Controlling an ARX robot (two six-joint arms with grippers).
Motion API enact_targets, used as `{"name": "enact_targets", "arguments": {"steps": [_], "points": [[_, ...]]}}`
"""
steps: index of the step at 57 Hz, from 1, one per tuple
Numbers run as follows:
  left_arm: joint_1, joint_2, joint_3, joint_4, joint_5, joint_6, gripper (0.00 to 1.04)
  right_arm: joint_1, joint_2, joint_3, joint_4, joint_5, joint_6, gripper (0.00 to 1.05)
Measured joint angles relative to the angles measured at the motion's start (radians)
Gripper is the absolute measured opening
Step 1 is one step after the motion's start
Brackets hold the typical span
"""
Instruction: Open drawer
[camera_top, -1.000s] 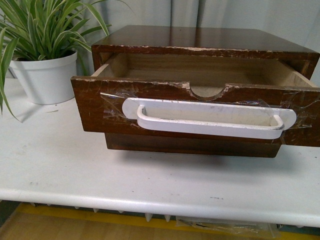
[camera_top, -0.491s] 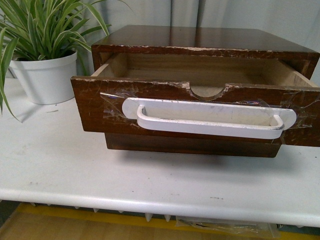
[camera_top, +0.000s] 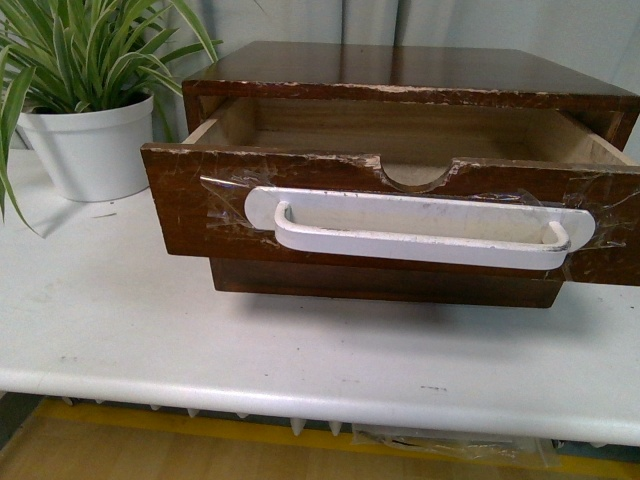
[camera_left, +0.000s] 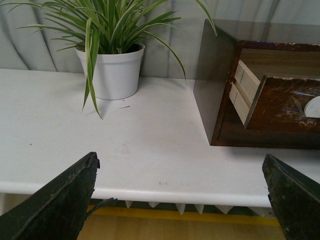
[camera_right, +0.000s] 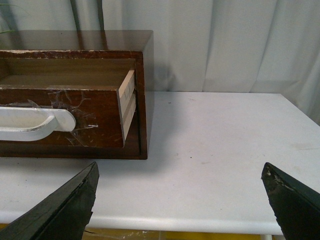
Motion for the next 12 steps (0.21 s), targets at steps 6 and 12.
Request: {"name": "enact_targets", "arguments": {"steps": [6, 12], "points": [[0.000, 0.000, 0.000, 0.000, 0.000, 0.000, 0.99, 0.000, 0.000, 0.000, 0.000, 0.000, 0.000, 0.96], [0.000, 0.000, 0.000, 0.000, 0.000, 0.000, 0.99, 0.000, 0.000, 0.000, 0.000, 0.000, 0.000, 0.96]]}}
